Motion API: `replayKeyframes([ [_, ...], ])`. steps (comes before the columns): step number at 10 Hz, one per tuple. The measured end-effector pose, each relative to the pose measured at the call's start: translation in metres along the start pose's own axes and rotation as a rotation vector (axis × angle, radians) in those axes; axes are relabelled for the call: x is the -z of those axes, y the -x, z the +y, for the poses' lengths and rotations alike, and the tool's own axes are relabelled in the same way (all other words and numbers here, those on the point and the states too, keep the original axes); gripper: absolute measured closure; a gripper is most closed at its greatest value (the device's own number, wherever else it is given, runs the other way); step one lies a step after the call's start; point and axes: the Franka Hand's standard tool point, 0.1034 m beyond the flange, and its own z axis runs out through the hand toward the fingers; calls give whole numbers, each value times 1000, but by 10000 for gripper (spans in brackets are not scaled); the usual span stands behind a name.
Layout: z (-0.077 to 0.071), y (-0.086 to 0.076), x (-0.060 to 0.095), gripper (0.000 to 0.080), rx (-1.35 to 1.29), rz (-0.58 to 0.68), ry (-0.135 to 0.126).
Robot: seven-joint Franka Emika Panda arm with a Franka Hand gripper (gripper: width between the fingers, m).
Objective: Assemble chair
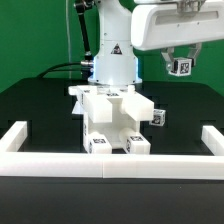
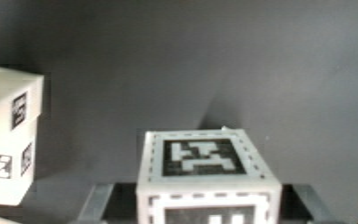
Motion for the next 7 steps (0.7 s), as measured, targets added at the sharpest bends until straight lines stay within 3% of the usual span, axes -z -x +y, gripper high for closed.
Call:
replayKeyframes([
  [3,1,1,-2,514,1,-1,1],
  [4,15,3,-5,514,74,27,23],
  [5,27,6,-3,514,103,28,26],
  [7,65,1,14,514,164,37,34],
])
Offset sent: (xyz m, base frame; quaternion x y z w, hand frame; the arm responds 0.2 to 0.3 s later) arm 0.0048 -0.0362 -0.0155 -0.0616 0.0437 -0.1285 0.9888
